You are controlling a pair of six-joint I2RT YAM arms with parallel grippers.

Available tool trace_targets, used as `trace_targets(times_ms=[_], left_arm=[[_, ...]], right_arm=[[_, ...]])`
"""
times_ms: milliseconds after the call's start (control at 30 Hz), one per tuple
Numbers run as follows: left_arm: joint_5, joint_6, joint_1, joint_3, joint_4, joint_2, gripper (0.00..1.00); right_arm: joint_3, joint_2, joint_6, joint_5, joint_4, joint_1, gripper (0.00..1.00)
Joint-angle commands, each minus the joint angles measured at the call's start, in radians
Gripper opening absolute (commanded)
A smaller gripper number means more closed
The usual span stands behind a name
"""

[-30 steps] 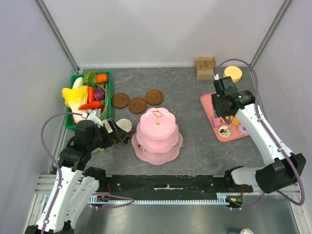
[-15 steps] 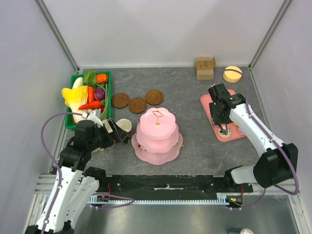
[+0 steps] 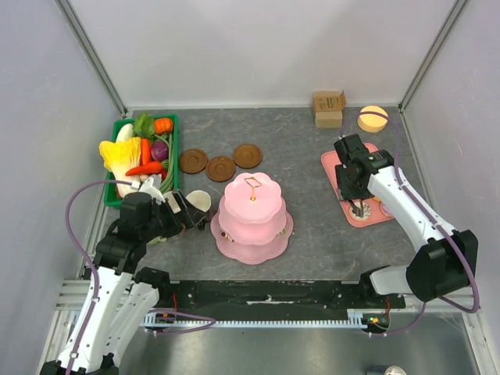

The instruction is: Serve the afternoon tea

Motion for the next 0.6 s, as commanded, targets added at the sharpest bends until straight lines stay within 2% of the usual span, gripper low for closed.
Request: trace_targets(times_ms=[0,200,433,567], left_arm=[[0.007,0.026,-0.003,0.018,0.032,-0.008,0.99],[0.007,0.028,-0.002,0.018,0.032,-0.012,0.99],[0.005,0.031,-0.002,0.019,0.032,-0.018,0.99],[0.007,0.031,-0.002,0.019,0.032,-0.018,0.99]], right_arm=[[0.034,-0.019,0.043,-0.004,-0.033,-0.002,0.54],[0.054,-0.022,0.063,0.006,-0.066,0.000,0.56],[0.073,-0.027,0.014,-0.046,-0.046,0.000,0.58],[0.106,0.004,0.023,0.009,-0.079,0.003,0.58]])
